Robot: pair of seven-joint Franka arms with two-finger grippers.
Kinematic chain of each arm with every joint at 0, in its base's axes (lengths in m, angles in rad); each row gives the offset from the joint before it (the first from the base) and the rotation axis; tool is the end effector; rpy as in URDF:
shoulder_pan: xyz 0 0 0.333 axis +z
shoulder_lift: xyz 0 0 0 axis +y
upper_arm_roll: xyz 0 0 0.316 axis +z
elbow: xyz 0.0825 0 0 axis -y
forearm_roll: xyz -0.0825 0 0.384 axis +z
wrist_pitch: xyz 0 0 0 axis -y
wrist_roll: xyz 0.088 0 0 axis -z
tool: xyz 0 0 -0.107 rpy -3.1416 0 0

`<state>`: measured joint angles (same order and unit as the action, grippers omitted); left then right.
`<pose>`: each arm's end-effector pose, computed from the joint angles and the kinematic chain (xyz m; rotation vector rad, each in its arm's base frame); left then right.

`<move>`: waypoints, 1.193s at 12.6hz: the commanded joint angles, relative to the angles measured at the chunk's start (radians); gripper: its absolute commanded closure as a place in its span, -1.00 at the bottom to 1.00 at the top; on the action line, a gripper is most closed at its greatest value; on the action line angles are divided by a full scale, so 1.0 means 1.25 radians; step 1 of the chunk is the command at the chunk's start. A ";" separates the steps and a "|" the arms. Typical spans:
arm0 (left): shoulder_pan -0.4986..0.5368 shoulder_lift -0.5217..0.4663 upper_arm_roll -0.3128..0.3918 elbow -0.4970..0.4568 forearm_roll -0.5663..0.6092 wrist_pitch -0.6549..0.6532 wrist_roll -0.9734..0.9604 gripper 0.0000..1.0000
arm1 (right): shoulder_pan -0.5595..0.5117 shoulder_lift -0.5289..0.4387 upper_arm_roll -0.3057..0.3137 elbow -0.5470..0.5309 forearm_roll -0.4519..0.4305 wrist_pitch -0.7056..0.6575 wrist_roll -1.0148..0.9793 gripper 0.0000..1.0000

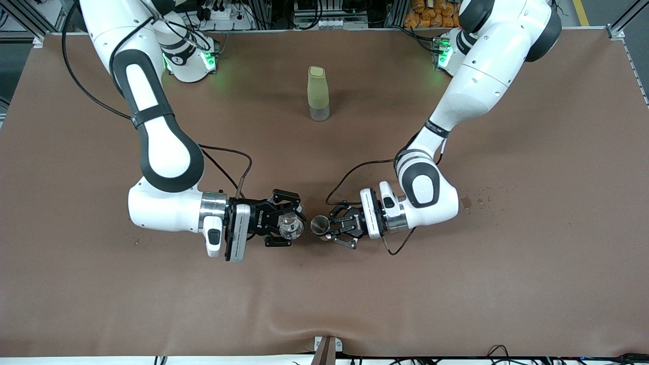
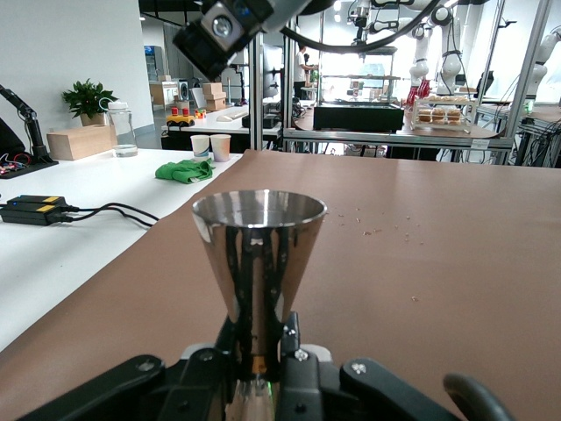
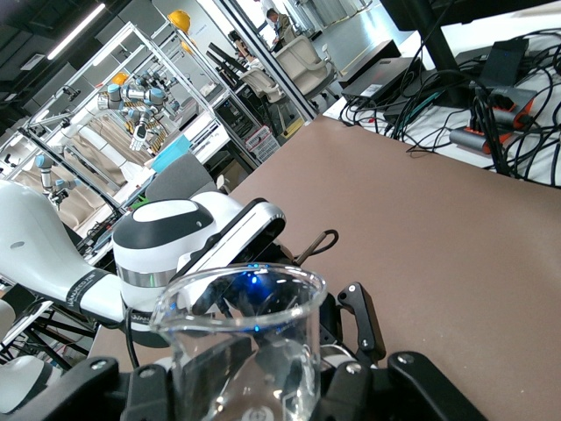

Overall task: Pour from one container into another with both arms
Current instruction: 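Tilt the beaker with the right gripper over the jigger mouth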

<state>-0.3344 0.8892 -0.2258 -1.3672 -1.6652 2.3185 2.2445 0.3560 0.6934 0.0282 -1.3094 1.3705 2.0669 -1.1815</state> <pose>0.6530 -0.3825 0.2178 1.5176 -1.2797 1.1767 0.6886 0.3274 0.3753 -1.7896 -0.8129 -0.5870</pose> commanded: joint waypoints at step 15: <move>-0.018 0.027 0.001 0.006 -0.073 0.014 0.021 1.00 | 0.055 -0.079 0.003 -0.142 0.217 0.007 0.106 1.00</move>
<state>-0.3446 0.9194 -0.2280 -1.3764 -1.7102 2.3190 2.2496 0.4139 0.6483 0.0310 -1.4222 1.5977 2.0675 -1.0738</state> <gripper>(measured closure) 0.789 0.846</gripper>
